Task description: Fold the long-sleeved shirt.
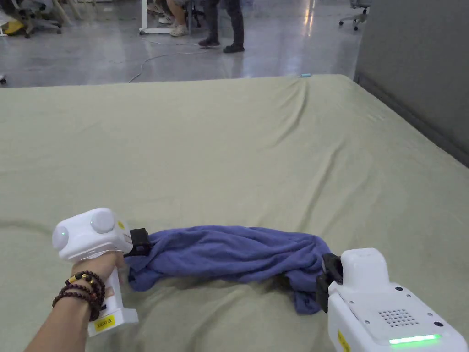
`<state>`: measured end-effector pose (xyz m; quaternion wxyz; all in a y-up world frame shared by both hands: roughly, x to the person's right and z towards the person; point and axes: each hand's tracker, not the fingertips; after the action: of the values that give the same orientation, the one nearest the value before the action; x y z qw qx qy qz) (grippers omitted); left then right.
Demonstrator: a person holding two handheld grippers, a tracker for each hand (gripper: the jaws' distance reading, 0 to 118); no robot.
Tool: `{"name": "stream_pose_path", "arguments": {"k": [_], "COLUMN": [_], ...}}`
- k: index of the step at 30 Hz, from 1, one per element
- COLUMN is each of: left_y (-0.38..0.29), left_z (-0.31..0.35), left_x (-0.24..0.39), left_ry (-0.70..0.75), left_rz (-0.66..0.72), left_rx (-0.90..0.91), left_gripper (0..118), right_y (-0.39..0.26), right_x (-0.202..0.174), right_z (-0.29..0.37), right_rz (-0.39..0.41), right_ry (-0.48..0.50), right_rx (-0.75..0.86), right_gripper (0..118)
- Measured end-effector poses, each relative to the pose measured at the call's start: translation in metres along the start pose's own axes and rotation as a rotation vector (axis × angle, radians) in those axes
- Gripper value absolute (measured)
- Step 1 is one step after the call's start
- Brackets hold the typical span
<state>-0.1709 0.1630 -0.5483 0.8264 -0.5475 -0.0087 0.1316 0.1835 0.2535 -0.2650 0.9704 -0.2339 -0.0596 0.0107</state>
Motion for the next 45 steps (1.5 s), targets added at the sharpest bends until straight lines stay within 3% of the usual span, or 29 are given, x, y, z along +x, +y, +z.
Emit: {"name": "stream_pose_path", "arguments": {"k": [1,2,3,4,6,7,8,9,10,14,17,18,19,20,22,23,24,26,32,38,45], "left_y": [-0.003,-0.003,-0.004,-0.005,0.008,0.006,0.010,0.015,0.020,0.021,0.016,0.017,0.011,0.011,0.011,0.010,0.009,0.014,0.049,0.110,0.155], "left_z": [0.007,0.014,0.019,0.027,0.039,0.040,0.047,0.052,0.058,0.081,0.097,0.101,0.107,0.111,0.118,0.123,0.130,0.151,0.233,0.331,0.410], "left_x": [0.003,0.007,0.012,0.015,0.024,0.025,0.025,0.023,0.021,0.022,0.028,0.028,0.031,0.032,0.032,0.031,0.031,0.030,0.036,0.055,0.079], "left_ry": [0.018,0.023,-0.001,-0.107,-0.033,-0.024,-0.023,-0.034,-0.049,-0.111,-0.111,-0.114,-0.116,-0.117,-0.123,-0.125,-0.128,-0.175,-0.269,-0.264,-0.313], "left_rz": [-0.024,-0.081,-0.127,-0.144,-0.171,-0.221,-0.247,-0.231,-0.216,-0.200,-0.225,-0.231,-0.241,-0.245,-0.245,-0.245,-0.246,-0.229,-0.183,-0.150,-0.132], "left_rx": [0.040,0.045,0.044,0.055,0.051,0.071,0.094,0.103,0.118,0.207,0.215,0.222,0.236,0.239,0.238,0.253,0.287,0.368,0.535,0.722,0.787], "left_gripper": [88,75,21,0,0,0,0,0,0,0,0,0,0,0,0,0,0,0,0,0,0], "right_y": [0.000,0.000,0.000,0.000,0.001,0.000,-0.001,-0.002,-0.007,-0.023,-0.029,-0.029,-0.030,-0.029,-0.023,-0.015,-0.009,0.015,0.137,0.291,0.411], "right_x": [0.001,0.002,0.002,0.004,0.007,0.011,0.017,0.024,0.030,0.046,0.050,0.051,0.054,0.056,0.053,0.049,0.050,0.053,0.069,0.068,0.083], "right_z": [-0.004,-0.007,-0.010,-0.015,-0.025,-0.032,-0.042,-0.054,-0.068,-0.120,-0.156,-0.164,-0.170,-0.173,-0.167,-0.158,-0.151,-0.134,-0.097,-0.082,-0.065], "right_rz": [-0.003,-0.005,-0.008,-0.016,-0.035,-0.056,-0.081,-0.081,-0.093,-0.111,-0.093,-0.099,-0.124,-0.160,-0.142,-0.084,-0.059,-0.083,-0.049,0.044,-0.008], "right_ry": [-0.003,-0.007,-0.009,-0.013,-0.025,-0.014,0.000,0.015,0.034,0.015,0.007,0.014,0.045,0.098,0.125,0.069,0.073,0.132,0.150,0.099,0.085], "right_rx": [-0.009,-0.017,-0.026,-0.043,-0.077,-0.098,-0.157,-0.220,-0.266,-0.397,-0.433,-0.439,-0.431,-0.402,-0.392,-0.354,-0.323,-0.244,-0.034,0.169,0.240], "right_gripper": [0,0,0,0,0,7,32,77,96,84,63,50,28,28,4,4,4,4,4,4,4]}}
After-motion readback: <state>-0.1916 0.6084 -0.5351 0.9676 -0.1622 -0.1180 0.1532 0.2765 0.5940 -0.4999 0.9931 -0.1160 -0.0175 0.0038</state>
